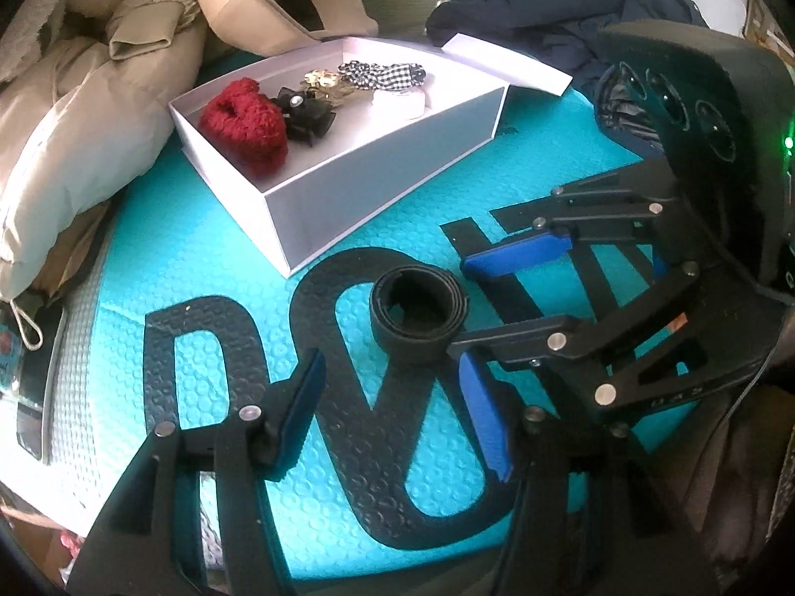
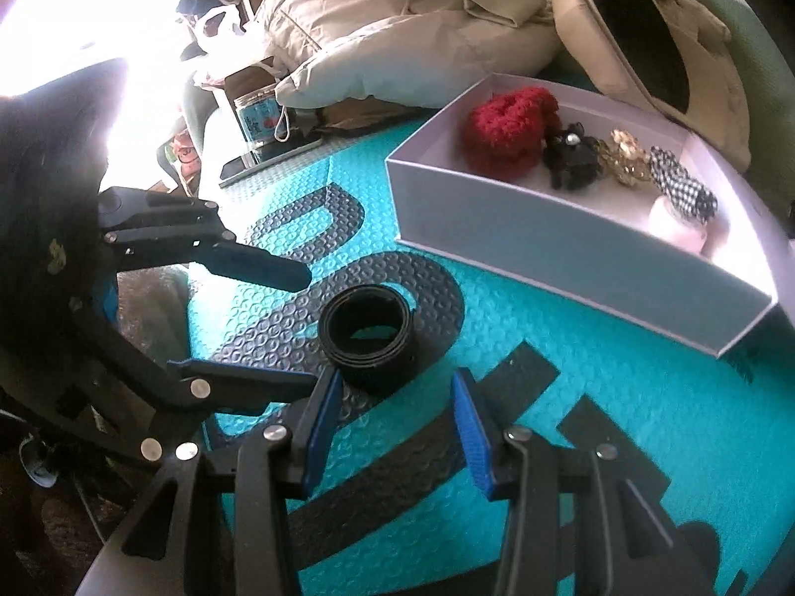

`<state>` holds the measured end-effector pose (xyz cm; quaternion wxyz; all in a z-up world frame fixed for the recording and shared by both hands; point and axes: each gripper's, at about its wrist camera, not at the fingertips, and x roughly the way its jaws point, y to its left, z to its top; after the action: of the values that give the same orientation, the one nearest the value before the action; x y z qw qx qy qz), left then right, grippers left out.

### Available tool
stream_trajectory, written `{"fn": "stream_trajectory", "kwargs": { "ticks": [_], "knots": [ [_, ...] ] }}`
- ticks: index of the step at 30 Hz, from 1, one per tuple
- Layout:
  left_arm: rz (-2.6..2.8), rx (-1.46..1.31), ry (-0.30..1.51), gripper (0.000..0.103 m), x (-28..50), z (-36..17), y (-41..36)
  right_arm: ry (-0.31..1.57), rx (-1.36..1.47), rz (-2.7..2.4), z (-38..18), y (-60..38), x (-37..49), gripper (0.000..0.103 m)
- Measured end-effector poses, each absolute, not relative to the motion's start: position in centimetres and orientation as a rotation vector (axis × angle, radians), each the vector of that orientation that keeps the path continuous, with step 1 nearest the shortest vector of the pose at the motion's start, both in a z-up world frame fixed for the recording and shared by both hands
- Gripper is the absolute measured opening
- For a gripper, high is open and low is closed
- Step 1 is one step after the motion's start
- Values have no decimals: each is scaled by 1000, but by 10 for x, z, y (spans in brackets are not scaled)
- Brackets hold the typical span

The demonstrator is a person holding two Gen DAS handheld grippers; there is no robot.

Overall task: Organize objects
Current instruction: 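Close the left tool on the black rubber ring and lift it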

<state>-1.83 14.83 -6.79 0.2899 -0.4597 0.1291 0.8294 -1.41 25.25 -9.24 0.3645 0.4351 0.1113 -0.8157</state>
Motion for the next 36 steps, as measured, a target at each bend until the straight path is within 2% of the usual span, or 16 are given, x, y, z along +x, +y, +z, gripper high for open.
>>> {"fn": "stream_trajectory", "kwargs": {
  "ticks": [9,15,18,20,21,23,36],
  "knots": [
    [2119,-1219,470,55,-42,-74,159,321,1052,-2071,-93,252,-35,45],
    [2094,-1238,441,54,-58,-78,155,264,1030,-2040,-88,251,-49,45],
    [2080,-1237,427,50,-62,-79,155,282,1023,-2036,-92,244,-53,45],
    [2078,-1236,409,46,-64,-79,154,256,1015,-2037,-92,243,-57,42],
    [2077,-1241,394,45,-67,-79,152,247,1015,-2038,-92,243,-59,37],
    [2083,-1253,366,43,-72,-80,150,240,1005,-2041,-92,241,-61,36],
    [2119,-1267,369,43,-64,-79,150,227,938,-2068,-83,245,-53,35]
  ]
}}
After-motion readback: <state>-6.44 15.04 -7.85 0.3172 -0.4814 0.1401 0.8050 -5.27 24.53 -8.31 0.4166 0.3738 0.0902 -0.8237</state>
